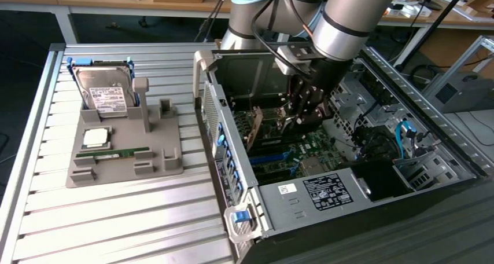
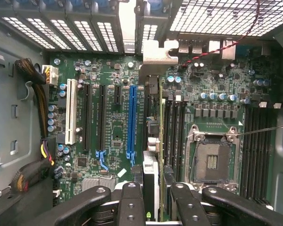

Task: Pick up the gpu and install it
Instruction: 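Insert the gpu into the slot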

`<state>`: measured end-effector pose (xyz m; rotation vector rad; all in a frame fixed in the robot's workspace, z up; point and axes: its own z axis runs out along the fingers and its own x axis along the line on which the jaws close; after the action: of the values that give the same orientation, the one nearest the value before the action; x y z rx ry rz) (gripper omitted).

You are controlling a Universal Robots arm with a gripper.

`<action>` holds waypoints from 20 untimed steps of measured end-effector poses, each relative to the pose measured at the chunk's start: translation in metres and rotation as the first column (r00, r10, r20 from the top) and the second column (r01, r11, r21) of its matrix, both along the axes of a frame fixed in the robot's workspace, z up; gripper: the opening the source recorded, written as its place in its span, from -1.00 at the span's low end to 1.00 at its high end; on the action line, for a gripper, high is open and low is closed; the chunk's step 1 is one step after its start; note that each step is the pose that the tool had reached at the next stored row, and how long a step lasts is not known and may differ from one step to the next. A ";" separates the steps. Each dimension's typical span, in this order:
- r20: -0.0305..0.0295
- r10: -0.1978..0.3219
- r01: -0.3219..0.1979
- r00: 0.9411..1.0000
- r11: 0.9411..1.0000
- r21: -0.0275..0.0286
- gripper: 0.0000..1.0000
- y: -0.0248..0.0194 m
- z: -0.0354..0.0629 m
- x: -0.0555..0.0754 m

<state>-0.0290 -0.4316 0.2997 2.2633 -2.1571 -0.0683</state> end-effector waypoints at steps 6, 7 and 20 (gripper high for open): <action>0.000 0.000 0.000 1.000 1.000 0.000 -0.46 -0.0006 -0.0014 0.000; 0.000 0.000 0.000 1.000 1.000 0.000 -0.46 -0.0007 -0.0016 0.000; 0.000 0.000 0.000 1.000 1.000 0.000 -0.46 -0.0016 -0.0040 0.000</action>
<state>-0.0295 -0.4332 0.2957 2.2634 -2.1571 -0.0683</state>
